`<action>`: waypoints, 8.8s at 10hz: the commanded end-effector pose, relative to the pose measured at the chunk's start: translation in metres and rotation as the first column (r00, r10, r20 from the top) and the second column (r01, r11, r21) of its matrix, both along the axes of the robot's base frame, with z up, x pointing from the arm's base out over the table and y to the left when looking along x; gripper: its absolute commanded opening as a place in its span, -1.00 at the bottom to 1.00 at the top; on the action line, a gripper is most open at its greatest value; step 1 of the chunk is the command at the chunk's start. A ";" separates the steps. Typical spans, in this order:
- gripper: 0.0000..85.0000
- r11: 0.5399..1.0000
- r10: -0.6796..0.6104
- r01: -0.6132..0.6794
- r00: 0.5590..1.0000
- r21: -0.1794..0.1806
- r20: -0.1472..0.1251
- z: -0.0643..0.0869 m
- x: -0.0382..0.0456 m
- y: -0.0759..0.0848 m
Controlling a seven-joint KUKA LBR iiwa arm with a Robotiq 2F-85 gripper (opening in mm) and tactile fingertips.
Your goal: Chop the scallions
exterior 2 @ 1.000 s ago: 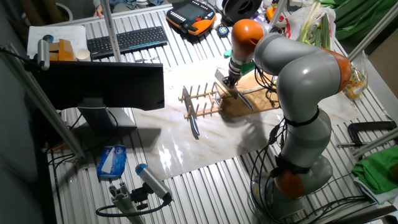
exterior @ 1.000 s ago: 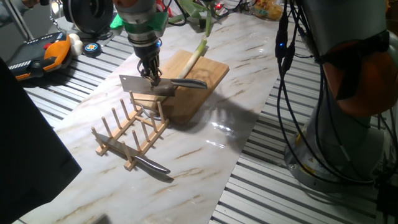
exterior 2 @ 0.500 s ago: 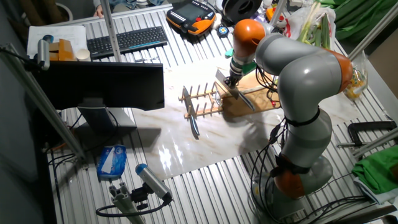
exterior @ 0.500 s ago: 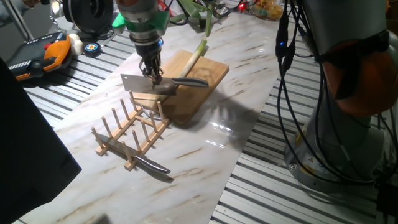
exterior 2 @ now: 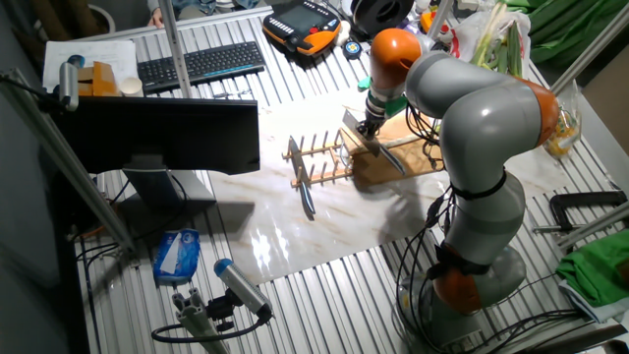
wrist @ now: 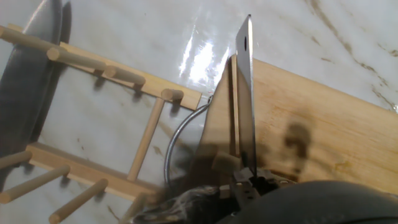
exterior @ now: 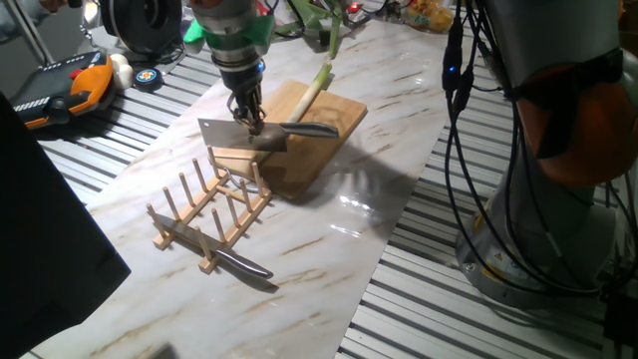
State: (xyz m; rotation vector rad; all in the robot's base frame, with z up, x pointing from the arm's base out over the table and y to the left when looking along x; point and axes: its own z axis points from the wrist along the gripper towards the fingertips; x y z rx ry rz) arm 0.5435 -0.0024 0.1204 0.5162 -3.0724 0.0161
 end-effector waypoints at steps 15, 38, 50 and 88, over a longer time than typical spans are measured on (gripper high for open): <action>-0.98 1.000 -0.012 0.012 1.000 -0.001 0.015 -0.009 0.0008 0.005; -0.98 1.000 -0.011 0.010 1.000 0.024 0.023 -0.024 0.0059 -0.002; -0.98 0.998 -0.017 0.014 0.999 0.064 0.048 -0.027 0.0033 -0.005; -0.98 0.997 -0.022 0.019 0.999 0.069 0.045 -0.031 0.0021 -0.002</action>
